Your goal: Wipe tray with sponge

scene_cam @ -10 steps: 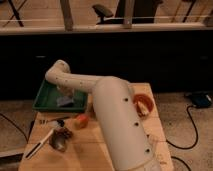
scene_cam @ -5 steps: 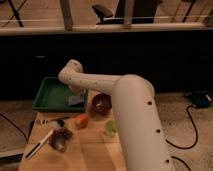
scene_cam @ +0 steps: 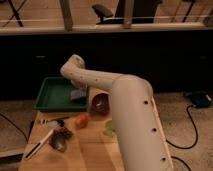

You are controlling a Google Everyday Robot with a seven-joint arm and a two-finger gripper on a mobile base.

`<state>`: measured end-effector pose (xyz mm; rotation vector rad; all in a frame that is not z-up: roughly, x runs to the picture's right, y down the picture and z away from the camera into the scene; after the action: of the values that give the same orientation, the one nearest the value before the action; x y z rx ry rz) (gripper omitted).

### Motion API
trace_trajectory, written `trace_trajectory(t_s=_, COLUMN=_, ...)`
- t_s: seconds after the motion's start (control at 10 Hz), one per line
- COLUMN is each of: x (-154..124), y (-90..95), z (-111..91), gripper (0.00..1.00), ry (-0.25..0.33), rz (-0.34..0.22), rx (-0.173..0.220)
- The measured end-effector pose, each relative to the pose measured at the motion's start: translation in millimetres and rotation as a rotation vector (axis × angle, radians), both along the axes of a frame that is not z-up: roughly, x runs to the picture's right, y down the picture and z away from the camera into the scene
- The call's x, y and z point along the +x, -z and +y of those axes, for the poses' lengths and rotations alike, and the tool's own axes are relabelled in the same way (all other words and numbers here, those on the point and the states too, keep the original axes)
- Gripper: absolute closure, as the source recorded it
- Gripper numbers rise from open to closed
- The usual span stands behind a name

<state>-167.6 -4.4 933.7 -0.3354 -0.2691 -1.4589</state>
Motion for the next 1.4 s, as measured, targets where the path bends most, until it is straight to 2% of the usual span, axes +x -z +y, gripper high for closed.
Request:
trace_trajectory(t_s=0.2, x=-37, y=2.2, z=15, gripper=1.00, ry=0.070, rz=-0.051, rx=-0.020)
trace_trajectory(t_s=0.5, x=-47, y=9.8, z=36, gripper=1.00, ry=0.133, rz=-0.081, rx=-0.045)
trace_trajectory(t_s=0.6, x=-39, y=11.9, z=38, gripper=1.00, ry=0.138, rz=-0.077, rx=-0.048)
trace_trajectory(t_s=0.8, x=-6, y=15.5, z=37, gripper=1.00, ry=0.125, rz=-0.051, rx=-0.048)
trace_trajectory(t_s=1.0, x=34, y=16.3, z=22, gripper=1.00, ry=0.074, rz=-0.020, rx=-0.023)
trace_trajectory(t_s=1.4, x=46, y=7.5, z=-4, gripper=1.00, ry=0.024, rz=-0.010, rx=0.019)
